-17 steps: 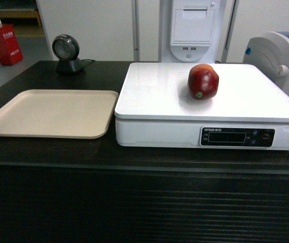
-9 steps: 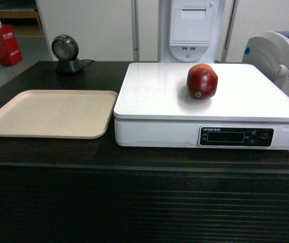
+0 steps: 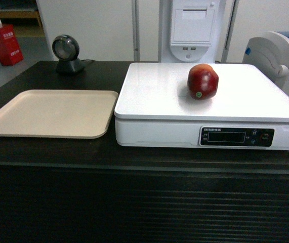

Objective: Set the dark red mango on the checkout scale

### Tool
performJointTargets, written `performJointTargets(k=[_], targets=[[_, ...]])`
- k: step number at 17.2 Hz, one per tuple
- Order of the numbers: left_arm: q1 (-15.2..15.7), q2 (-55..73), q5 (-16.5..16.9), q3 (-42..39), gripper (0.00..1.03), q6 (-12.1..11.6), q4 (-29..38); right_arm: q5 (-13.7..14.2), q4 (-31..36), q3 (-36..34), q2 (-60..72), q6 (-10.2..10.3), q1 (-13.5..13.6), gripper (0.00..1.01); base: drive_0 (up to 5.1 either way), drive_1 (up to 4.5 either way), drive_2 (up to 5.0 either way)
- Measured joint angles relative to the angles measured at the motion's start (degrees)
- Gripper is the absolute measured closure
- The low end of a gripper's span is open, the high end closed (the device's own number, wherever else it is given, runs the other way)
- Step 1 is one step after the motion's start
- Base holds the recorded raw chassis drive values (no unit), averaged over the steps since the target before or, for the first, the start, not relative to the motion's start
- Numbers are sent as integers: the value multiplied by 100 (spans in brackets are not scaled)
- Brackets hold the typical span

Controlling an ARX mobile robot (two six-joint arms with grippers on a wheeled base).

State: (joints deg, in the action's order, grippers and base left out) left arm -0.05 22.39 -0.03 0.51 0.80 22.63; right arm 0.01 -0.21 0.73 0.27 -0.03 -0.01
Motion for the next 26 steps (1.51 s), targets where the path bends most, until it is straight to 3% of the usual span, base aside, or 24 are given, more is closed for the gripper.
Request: performJointTargets(k=[8,15,18,23,25,26], targets=[[0,-1071,2,0,101,0,-1086,0,0,0,0,0,0,3,0,0,0],[0,-1353,0,4,101,0,-1445,0,0,0,0,0,0,3,0,0,0],[0,-1978,9,2,101,0,-2310,2,0,0,0,-2,0,3,0,0,0],[4,-2181,2,2,101,0,-2291,0,0,0,0,0,0,3,0,0,0],[4,-2181,2,2,38,0,-2282,0,0,0,0,0,0,3,0,0,0],[4,-2181,2,2,25,0,-2282,0,0,0,0,0,0,3,0,0,0]])
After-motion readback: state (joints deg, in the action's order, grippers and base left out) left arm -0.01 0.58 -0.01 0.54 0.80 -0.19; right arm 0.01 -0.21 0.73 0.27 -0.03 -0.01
